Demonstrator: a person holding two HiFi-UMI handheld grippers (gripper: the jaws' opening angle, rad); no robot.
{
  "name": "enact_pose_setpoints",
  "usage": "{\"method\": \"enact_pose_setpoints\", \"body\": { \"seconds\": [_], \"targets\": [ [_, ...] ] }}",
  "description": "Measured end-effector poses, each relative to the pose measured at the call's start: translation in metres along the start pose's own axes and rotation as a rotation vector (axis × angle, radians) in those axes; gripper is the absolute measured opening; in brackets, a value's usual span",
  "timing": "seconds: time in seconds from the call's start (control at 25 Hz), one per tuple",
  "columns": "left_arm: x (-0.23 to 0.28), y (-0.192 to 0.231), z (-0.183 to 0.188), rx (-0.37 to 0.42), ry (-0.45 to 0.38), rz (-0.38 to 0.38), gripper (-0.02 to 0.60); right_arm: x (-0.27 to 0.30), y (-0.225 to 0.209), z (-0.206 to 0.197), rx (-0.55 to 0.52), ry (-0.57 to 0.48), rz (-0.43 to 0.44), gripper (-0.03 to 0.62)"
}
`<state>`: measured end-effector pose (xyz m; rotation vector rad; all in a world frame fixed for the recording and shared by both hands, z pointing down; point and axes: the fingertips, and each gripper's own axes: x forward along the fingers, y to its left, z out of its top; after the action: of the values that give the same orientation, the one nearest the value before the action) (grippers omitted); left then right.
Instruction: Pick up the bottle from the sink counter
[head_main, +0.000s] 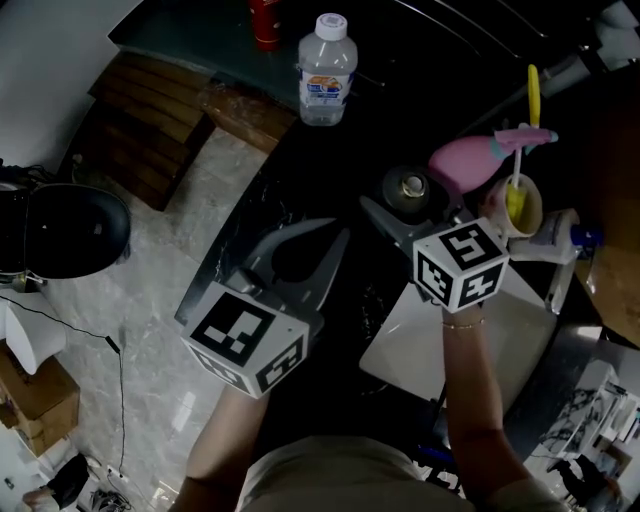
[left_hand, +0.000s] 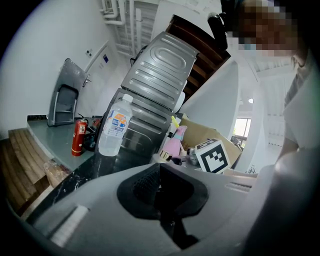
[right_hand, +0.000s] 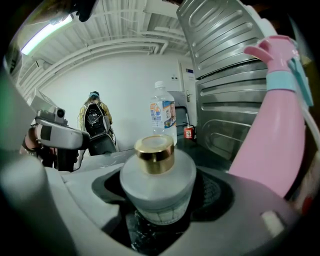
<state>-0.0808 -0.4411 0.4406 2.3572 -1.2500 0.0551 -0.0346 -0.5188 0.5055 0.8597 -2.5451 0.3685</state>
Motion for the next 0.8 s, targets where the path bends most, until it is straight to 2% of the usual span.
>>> {"method": "enact_pose_setpoints", "body": {
  "seconds": [0.28,0.8],
  "targets": [
    [0.000,0.004,-0.001,-0.011,-0.002,-0.002,0.007,-0.008,0.002,0.004,0.045,-0.030,0.052,0.347],
    [-0.007,-0.003,0.001,-0.009,-0.018,-0.020,0.006,-0.058,0.030,0.043,-0.020,-0.160,0.121,0.347]
  ]
}}
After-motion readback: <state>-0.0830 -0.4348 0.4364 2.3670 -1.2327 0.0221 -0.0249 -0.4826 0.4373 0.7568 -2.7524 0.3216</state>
